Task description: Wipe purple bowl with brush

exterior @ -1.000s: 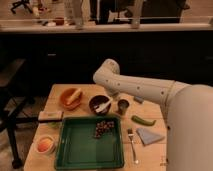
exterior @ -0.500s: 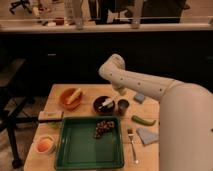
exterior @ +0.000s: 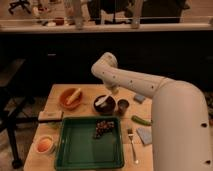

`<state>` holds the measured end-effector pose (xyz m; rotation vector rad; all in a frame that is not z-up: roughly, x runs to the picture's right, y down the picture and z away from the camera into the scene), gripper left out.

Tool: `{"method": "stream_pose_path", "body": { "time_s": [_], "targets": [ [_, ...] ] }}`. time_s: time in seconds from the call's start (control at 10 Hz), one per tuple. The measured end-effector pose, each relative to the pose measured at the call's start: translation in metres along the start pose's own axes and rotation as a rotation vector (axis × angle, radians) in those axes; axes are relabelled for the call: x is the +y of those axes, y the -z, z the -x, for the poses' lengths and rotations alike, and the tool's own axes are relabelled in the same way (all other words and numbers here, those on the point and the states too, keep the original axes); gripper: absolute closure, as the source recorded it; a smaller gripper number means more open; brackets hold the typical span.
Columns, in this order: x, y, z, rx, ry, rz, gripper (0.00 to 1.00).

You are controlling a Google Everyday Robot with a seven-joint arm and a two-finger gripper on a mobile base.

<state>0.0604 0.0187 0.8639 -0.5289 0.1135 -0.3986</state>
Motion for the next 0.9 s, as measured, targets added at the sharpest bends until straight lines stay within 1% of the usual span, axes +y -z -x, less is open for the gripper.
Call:
{"method": "stream_pose_path", "body": {
  "time_s": [0.1,0.3,0.6,0.8,0.9],
  "targets": [
    [0.007,0.004,0.003,-0.016,0.008,-0.002,1.0],
    [0.022,0.006,0.002,-0.031,0.009,0.008,1.0],
    [0.041,-0.005,-0.027,-0.035,-0.037,0.048,1.0],
    [0.042,-0.019,-0.042,-0.024,-0.067,0.082,1.0],
    [0.04,-0.023,-0.044,-0.022,-0.072,0.088,1.0]
  ]
}}
